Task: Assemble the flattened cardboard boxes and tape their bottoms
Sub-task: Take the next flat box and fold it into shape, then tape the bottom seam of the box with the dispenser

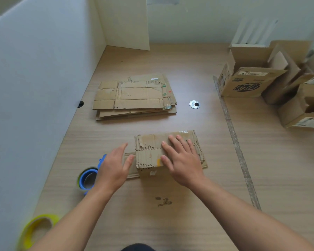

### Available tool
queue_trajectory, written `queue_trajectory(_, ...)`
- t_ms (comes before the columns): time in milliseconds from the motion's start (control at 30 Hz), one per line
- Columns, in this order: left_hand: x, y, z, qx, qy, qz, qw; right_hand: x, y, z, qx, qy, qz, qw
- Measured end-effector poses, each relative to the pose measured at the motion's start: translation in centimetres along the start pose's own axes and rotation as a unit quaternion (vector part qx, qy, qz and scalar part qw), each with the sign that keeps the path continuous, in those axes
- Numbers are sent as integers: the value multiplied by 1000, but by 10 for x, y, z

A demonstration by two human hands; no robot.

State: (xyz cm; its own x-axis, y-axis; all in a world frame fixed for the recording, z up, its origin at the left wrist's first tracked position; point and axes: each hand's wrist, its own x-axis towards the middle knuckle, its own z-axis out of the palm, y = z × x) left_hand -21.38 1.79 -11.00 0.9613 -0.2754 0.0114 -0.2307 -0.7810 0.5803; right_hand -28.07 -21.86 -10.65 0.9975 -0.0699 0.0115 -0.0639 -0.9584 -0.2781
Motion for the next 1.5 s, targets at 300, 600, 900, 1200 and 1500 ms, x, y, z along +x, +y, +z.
queue_trajectory(300,-26,-63,-10,307,-110,-158,932,1,-1,-2,23,0,7,1000)
queue_trajectory(600,-23,-63,8,185,-146,-152,960,3,-4,-2,39,11,13,999)
queue_trajectory(900,5,-35,-16,81,-21,-147,986,3,0,-11,157,31,13,987)
queue_trajectory(1200,13,30,-63,99,-6,158,982,4,13,-31,333,39,45,941)
queue_trajectory(1500,17,64,-52,188,-76,385,900,0,23,-37,477,11,85,875)
